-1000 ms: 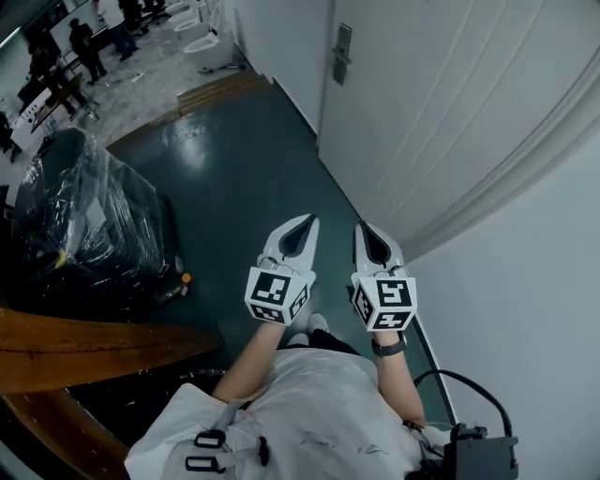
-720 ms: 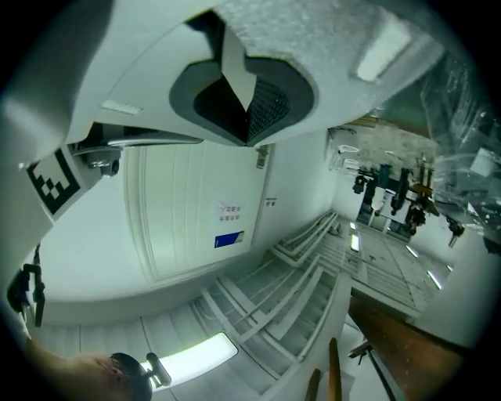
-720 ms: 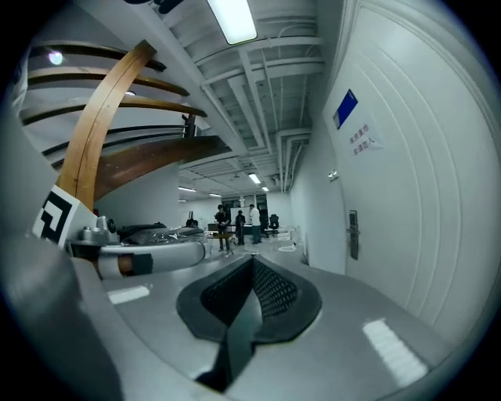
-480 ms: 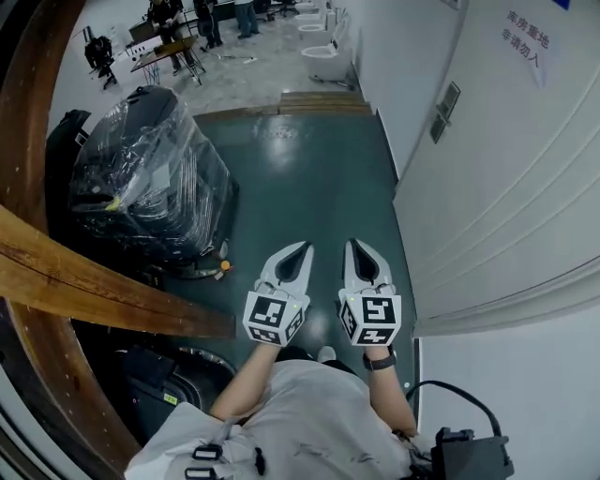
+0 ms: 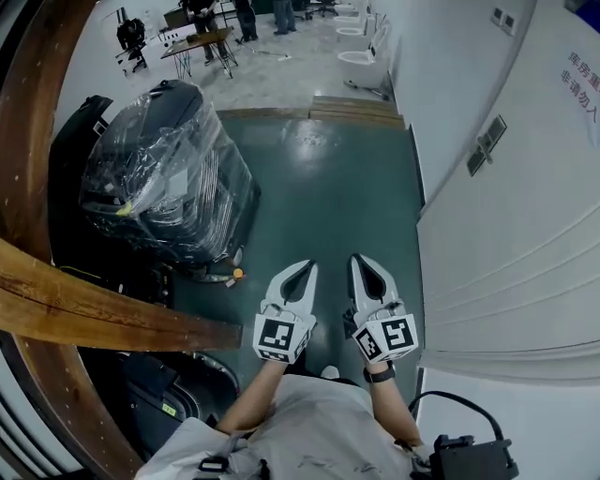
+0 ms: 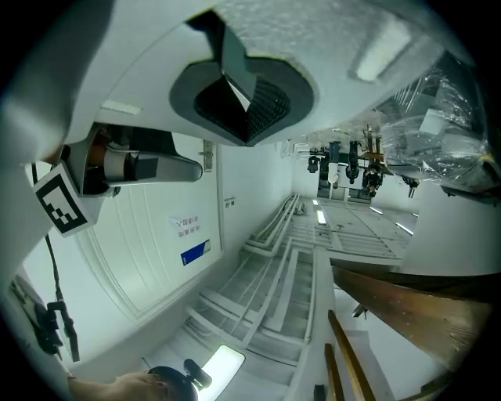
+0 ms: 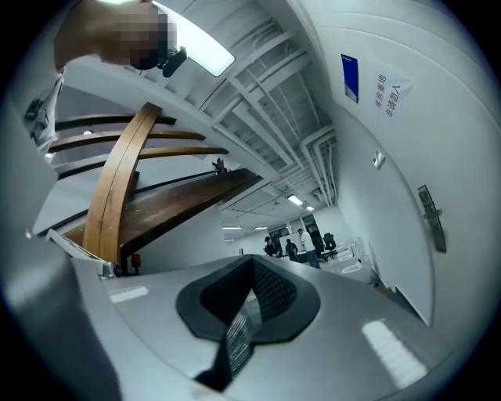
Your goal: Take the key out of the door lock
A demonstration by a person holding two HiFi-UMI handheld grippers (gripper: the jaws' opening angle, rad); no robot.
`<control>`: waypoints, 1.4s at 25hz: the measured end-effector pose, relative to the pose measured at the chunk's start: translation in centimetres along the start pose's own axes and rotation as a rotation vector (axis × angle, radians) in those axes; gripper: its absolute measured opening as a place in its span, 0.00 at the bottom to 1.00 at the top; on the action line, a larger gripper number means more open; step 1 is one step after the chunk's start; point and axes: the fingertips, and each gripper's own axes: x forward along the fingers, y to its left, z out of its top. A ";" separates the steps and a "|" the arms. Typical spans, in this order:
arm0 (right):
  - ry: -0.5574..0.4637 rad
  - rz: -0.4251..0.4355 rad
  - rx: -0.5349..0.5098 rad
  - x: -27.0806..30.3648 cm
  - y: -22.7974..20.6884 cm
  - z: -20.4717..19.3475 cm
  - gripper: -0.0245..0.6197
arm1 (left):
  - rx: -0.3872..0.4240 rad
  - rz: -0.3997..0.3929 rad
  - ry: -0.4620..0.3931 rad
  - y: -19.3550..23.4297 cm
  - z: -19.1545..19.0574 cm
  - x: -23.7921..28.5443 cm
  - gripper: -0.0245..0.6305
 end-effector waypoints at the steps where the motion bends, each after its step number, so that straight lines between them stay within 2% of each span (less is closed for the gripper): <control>1: -0.015 -0.012 -0.041 1.2 -0.7 0.1 0.04 | 0.017 0.018 -0.001 1.1 -0.1 1.1 0.04; 4: -0.046 -0.044 -0.219 5.4 -2.5 0.2 0.04 | 0.068 0.044 -0.044 4.8 0.5 4.6 0.04; 6: -0.044 -0.060 -0.338 9.0 -3.2 0.2 0.03 | 0.068 0.029 -0.117 7.7 1.9 7.3 0.04; 8: -0.032 -0.084 -0.403 12.3 -3.8 0.2 0.03 | 0.049 0.018 -0.182 10.5 3.5 9.6 0.04; 10: -0.038 -0.095 -0.387 15.4 -4.7 0.3 0.03 | 0.057 0.015 -0.226 13.0 4.7 11.7 0.04; 12: -0.044 -0.098 -0.321 18.4 -6.1 0.0 0.03 | 0.076 -0.005 -0.218 14.9 4.6 14.1 0.04; 14: -0.028 -0.140 -0.283 20.9 -7.5 -0.7 0.03 | 0.055 -0.055 -0.117 16.3 2.7 16.7 0.04; 16: 0.010 -0.194 -0.282 22.7 -9.0 -1.8 0.03 | -0.021 -0.101 0.000 17.2 0.1 19.3 0.04; 18: 0.038 -0.206 -0.249 24.4 -10.5 -2.8 0.03 | -0.067 -0.110 0.033 17.9 -1.1 21.8 0.03; 21: 0.097 -0.228 -0.224 26.6 -13.8 -4.0 0.03 | -0.095 -0.134 0.024 18.0 -1.5 25.6 0.03; 28: 0.147 -0.220 -0.189 33.6 -25.1 -6.3 0.04 | -0.056 -0.096 0.033 19.4 -3.5 38.7 0.03; 30: 0.147 -0.198 -0.163 36.1 -28.9 -5.4 0.04 | -0.049 -0.110 0.027 18.6 -2.7 43.0 0.03; 32: 0.130 -0.179 -0.154 38.2 -32.4 -3.8 0.04 | 0.002 -0.144 -0.002 17.0 -0.9 46.9 0.03; 35: 0.102 -0.202 -0.209 40.1 -36.6 -1.6 0.04 | 0.083 -0.185 -0.044 15.5 1.1 51.6 0.03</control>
